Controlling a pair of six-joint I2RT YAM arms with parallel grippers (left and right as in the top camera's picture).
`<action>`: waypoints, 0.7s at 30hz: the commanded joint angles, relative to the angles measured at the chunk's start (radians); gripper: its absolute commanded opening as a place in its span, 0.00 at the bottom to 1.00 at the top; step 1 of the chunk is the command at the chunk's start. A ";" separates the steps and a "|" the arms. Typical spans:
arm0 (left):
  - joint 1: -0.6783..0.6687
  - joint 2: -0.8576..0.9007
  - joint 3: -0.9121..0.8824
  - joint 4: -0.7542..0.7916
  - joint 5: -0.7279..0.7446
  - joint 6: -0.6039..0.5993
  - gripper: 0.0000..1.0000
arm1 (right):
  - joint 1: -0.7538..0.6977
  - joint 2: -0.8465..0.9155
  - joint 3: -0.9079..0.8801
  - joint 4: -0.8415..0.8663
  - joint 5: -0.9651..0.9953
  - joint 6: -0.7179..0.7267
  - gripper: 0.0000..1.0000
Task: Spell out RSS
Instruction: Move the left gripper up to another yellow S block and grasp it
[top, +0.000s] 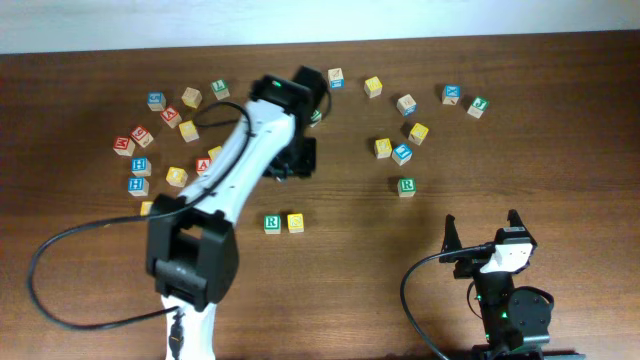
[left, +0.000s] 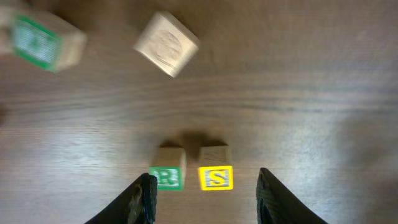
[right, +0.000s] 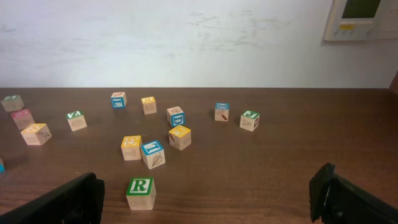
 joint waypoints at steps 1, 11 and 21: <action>0.082 -0.118 0.059 -0.007 -0.005 0.020 0.50 | -0.007 -0.006 -0.005 -0.007 0.009 0.005 0.98; 0.279 -0.148 0.031 -0.014 0.042 0.019 0.99 | -0.007 -0.006 -0.005 -0.007 0.008 0.005 0.98; 0.163 -0.109 0.029 0.326 0.013 0.098 0.95 | -0.007 -0.006 -0.005 -0.007 0.008 0.005 0.98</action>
